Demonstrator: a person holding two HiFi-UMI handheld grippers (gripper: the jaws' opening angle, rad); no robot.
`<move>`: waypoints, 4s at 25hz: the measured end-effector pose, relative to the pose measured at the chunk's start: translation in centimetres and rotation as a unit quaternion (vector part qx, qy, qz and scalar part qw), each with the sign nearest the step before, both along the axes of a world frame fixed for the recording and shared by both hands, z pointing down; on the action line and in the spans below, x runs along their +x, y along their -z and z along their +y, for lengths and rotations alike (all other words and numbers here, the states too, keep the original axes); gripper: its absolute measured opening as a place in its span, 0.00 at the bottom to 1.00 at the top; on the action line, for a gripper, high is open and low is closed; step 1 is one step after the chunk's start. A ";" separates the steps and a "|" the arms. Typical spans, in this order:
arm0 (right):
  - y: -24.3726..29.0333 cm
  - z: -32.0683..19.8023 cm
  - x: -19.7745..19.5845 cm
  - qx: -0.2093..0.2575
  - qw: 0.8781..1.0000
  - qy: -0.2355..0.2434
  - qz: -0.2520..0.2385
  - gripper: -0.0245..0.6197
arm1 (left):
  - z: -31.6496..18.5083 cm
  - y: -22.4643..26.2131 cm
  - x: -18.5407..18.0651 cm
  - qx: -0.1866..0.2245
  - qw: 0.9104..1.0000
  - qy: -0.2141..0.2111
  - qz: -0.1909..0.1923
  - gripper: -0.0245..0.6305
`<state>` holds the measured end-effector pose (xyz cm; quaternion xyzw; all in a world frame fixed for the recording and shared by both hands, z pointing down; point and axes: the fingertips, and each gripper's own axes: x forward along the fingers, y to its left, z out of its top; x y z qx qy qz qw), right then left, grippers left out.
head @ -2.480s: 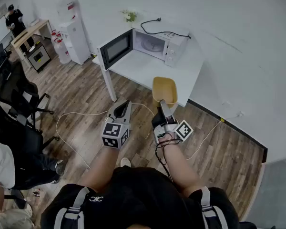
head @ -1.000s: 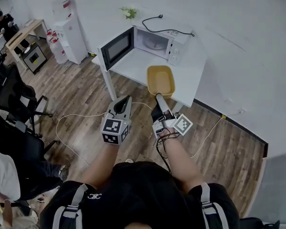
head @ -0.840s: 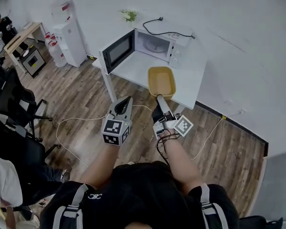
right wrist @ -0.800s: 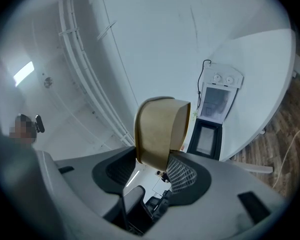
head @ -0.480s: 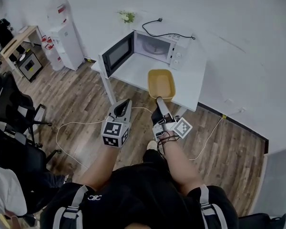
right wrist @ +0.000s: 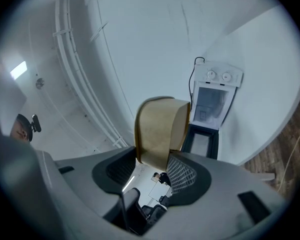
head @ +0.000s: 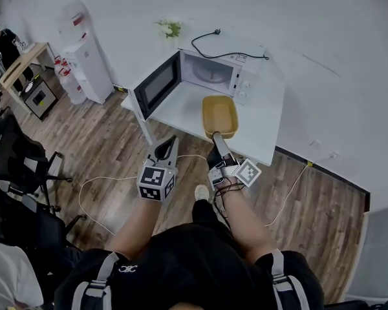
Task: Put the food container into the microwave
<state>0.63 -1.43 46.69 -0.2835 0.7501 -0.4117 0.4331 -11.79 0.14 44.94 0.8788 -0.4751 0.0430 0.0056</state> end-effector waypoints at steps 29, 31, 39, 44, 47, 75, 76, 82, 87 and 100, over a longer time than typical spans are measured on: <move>-9.2 -36.6 5.2 -0.092 0.994 0.055 -0.007 0.34 | -34.8 -4.8 6.8 -0.069 0.996 0.043 -0.027 0.03; -10.0 -38.1 5.3 -0.102 0.993 0.056 -0.017 0.34 | -35.9 -5.2 6.8 -0.073 0.996 0.046 -0.034 0.03; -12.6 -43.5 5.9 -0.121 0.992 0.025 -0.019 0.34 | -40.2 -6.4 6.3 -0.091 0.994 0.039 -0.037 0.03; -13.2 -47.7 6.3 -0.129 0.991 -0.010 -0.039 0.34 | -43.7 -6.6 6.3 -0.090 0.995 0.010 -0.036 0.03; -13.9 -49.9 6.3 -0.134 0.990 -0.028 -0.035 0.34 | -45.6 -6.4 6.1 -0.092 0.995 -0.005 -0.032 0.03; -18.5 -56.2 5.9 -0.230 0.968 -0.098 -0.029 0.36 | -50.5 -6.4 4.7 -0.103 0.991 -0.083 -0.026 0.03; -18.5 -56.3 5.9 -0.232 0.967 -0.100 -0.030 0.36 | -50.5 -6.5 4.7 -0.103 0.991 -0.086 -0.027 0.03; -18.4 -56.7 6.0 -0.241 0.963 -0.108 -0.054 0.36 | -50.5 -6.4 4.5 -0.101 0.990 -0.099 -0.029 0.03; -18.7 -56.6 5.6 -0.261 0.955 -0.103 -0.095 0.43 | -50.3 -6.5 4.3 -0.099 0.989 -0.108 -0.027 0.03; -20.0 -55.3 5.6 -0.386 0.914 -0.120 0.042 0.15 | -50.3 -6.3 5.6 -0.097 0.986 -0.132 -0.014 0.03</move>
